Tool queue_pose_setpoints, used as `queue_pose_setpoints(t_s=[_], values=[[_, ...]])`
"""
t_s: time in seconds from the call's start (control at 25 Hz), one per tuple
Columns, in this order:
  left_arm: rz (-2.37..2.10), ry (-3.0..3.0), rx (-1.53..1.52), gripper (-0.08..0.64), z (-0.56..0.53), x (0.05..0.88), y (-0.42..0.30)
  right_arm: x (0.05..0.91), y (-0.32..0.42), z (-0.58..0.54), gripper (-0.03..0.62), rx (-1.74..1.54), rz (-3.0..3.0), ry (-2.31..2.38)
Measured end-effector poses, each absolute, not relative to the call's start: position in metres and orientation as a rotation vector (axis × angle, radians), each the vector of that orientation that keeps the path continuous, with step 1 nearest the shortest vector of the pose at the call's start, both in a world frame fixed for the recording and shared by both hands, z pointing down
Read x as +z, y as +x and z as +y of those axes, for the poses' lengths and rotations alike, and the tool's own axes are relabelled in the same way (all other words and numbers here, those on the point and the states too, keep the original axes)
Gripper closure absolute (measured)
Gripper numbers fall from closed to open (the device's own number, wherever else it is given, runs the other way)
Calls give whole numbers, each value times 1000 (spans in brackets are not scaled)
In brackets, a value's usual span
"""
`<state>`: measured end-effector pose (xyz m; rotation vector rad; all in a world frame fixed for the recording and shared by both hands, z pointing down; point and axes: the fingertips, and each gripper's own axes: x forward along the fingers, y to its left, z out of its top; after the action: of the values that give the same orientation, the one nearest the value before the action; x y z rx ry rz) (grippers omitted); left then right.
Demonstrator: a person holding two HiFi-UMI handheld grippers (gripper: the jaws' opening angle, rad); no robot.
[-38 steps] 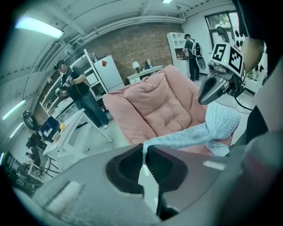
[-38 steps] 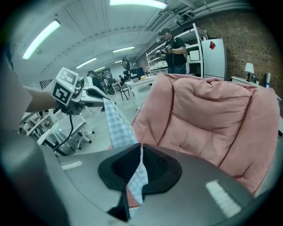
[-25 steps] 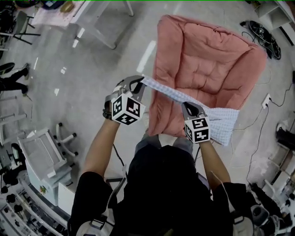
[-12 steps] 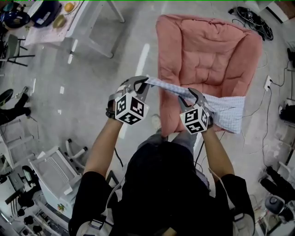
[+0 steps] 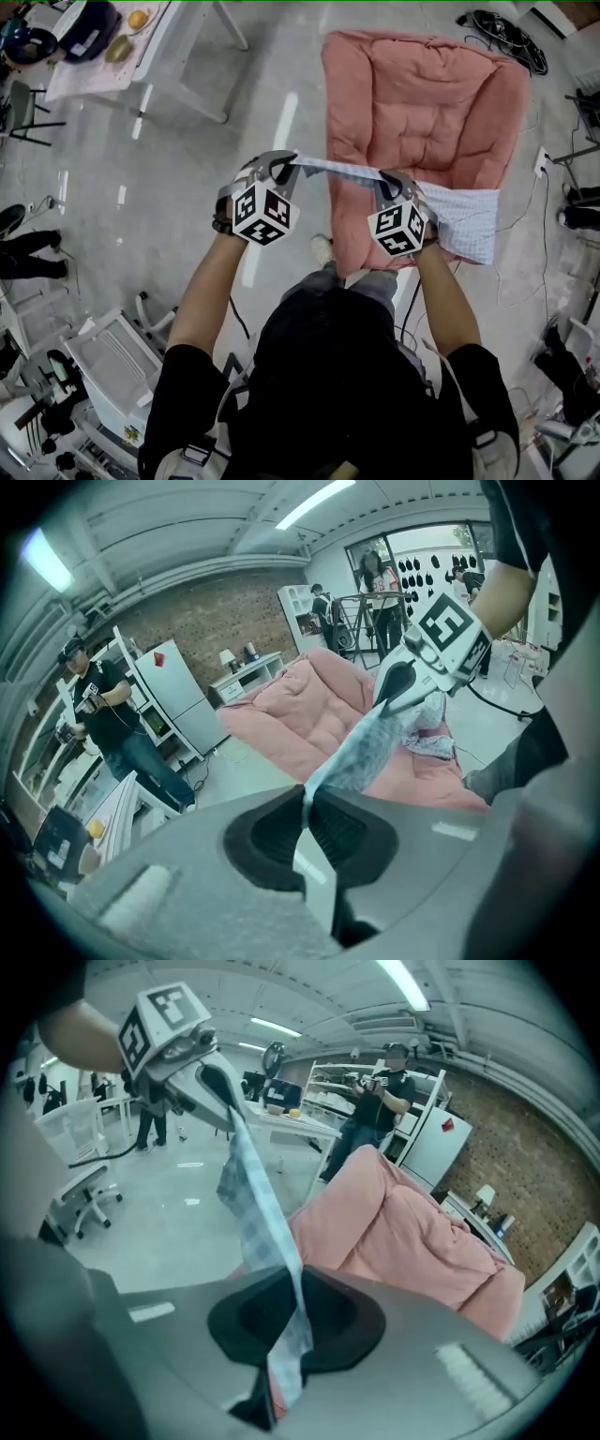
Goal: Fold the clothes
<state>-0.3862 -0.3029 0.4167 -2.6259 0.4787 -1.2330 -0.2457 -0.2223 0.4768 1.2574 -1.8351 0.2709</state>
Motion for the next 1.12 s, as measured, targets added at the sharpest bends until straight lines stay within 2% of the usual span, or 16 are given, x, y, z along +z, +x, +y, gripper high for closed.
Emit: queue_pose_setpoints(t_s=[0.64, 1.12], values=[[418, -2597, -1206, 545, -367, 413, -346, 431, -199, -274, 572, 217, -1771, 1385], [382, -2627, -1332, 545, -324, 522, -386, 540, -246, -229, 572, 296, -1816, 1266]])
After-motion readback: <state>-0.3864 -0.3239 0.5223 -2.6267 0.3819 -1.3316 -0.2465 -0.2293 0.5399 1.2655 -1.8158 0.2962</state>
